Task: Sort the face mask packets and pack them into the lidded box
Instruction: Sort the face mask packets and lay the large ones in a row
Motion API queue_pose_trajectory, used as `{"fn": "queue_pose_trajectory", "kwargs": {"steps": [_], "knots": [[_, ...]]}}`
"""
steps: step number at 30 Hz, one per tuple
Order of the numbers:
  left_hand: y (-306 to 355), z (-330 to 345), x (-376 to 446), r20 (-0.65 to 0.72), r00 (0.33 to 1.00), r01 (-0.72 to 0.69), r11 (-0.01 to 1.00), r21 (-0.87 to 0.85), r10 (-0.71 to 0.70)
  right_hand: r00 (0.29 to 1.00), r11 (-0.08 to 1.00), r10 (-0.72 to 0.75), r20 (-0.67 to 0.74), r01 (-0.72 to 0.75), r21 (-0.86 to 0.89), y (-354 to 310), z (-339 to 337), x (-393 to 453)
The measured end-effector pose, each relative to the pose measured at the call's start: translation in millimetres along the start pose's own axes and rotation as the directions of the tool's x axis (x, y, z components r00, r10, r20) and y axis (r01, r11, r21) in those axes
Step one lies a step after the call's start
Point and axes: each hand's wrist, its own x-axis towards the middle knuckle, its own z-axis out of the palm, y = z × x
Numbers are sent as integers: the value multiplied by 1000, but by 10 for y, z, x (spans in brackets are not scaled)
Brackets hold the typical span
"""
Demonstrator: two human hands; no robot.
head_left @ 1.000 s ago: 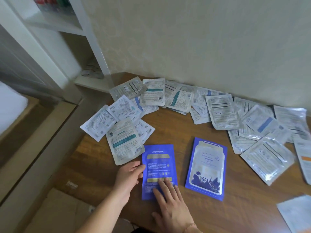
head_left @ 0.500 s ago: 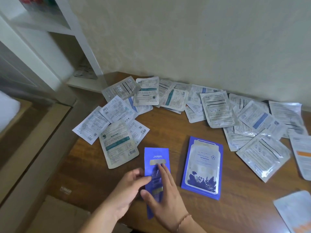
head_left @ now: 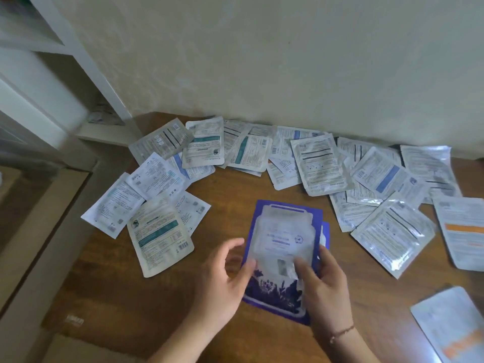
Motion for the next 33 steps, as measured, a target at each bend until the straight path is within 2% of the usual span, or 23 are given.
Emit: {"fn": "queue_pose_trajectory", "kwargs": {"steps": [4,7,10,15,18,24,33], "knots": [[-78,344,228,98,984,155,986,-64,-148,991,992,11,-133,-27,-124,87,-309,257],[-111,510,295,77,984,166,985,-35,-163,987,923,-33,-160,-31,-383,209,-466,414],[-178,610,328,37,993,108,986,124,-114,988,824,-62,-140,-28,-566,258,-555,485],[-238,682,304,56,998,-11,938,347,-9,997,692,-60,-46,8,-722,342,-670,564],[-239,701,288,57,998,-33,908,419,10,996,641,-86,-24,37,-767,331,-725,561],[-233,747,297,31,999,-5,927,375,-7,995,532,-92,28,73,-844,303,-802,542],[-242,813,305,19,1000,-10,927,374,3,993,545,-101,56,102,-832,360,-798,548]]}}
